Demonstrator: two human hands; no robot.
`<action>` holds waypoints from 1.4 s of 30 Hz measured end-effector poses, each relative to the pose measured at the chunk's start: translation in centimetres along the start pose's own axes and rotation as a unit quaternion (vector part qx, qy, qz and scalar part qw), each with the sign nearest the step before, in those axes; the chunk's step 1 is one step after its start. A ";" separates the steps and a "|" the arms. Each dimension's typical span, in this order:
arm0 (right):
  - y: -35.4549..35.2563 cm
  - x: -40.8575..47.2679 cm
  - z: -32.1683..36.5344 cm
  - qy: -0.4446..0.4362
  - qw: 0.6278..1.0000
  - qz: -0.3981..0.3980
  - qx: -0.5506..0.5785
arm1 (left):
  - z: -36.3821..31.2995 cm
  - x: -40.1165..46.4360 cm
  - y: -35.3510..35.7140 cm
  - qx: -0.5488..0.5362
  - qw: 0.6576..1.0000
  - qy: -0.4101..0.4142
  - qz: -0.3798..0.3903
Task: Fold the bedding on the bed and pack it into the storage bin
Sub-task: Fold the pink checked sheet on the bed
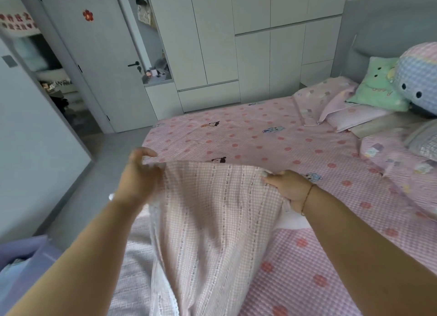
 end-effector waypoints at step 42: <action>6.1 -0.8 -4.7 -0.019 0.980 0.146 -0.131 | 9.2 -7.0 13.8 -0.205 0.893 -0.346 0.204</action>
Point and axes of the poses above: each hand's wrist, its own x-axis towards the middle knuckle, its own y-axis out of the palm, z = x × y, the point moved 10 cm from there along x, towards the middle knuckle, and after that the axes turned 10 degrees about -x, right-handed, at the moved point
